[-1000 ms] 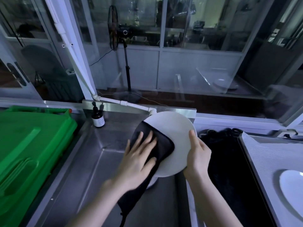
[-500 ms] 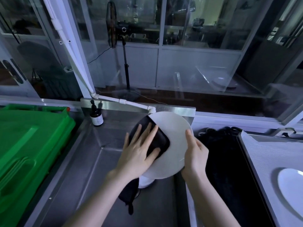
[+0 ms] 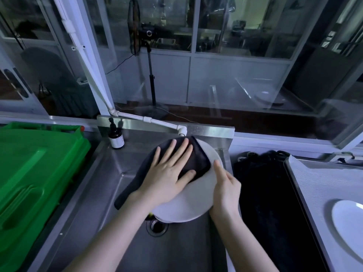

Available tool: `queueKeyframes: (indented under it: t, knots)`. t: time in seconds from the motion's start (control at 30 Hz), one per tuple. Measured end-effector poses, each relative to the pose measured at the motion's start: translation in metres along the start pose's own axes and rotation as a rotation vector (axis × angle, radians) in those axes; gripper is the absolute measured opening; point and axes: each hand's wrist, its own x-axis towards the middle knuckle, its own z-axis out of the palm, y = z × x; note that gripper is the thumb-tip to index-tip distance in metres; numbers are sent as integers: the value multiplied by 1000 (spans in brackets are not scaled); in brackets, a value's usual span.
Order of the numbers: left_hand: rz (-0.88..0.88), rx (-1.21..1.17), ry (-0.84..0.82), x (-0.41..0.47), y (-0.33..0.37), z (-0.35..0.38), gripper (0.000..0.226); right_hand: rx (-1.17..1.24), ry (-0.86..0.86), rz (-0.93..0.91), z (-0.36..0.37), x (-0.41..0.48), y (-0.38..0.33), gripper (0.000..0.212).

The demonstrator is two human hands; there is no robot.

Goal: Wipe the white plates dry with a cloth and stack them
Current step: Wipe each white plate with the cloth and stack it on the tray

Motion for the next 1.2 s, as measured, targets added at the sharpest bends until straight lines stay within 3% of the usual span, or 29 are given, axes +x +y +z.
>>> queueKeyframes:
  t: [0.27,0.4,0.47,0.57,0.63,0.77,0.93,1.03,1.13,1.2]
  knots:
    - [73,-167,7,-52,35,20,63,-45,59,-74,1,10,-11,68]
    - [129,-61,33,-23,37,7,65,2,2,-18,5,-5,8,62]
    - [105,17,8,-6,23,-4,66,13,-16,11,5,-10,9,70]
    - [-13,40,12,4,-2,-15,68,16,-19,3,4,-8,-2,57]
    - [-54,53,2,-6,-11,-14,72,56,4,-35,2,-4,-14,64]
    - [-3,-67,-11,-43,7,5,70,24,70,-103,1,5,-23,66]
    - [60,-186,23,-51,38,17,66,-46,10,-81,7,-2,-10,57]
    - [99,-77,59,-27,27,3,67,-69,-75,-38,6,-11,4,42]
    - [96,-10,133,-6,6,-20,72,-97,-158,-17,1,-13,4,60]
    - [20,-132,237,-1,-11,-32,72,-166,-227,-88,-4,-14,-6,72]
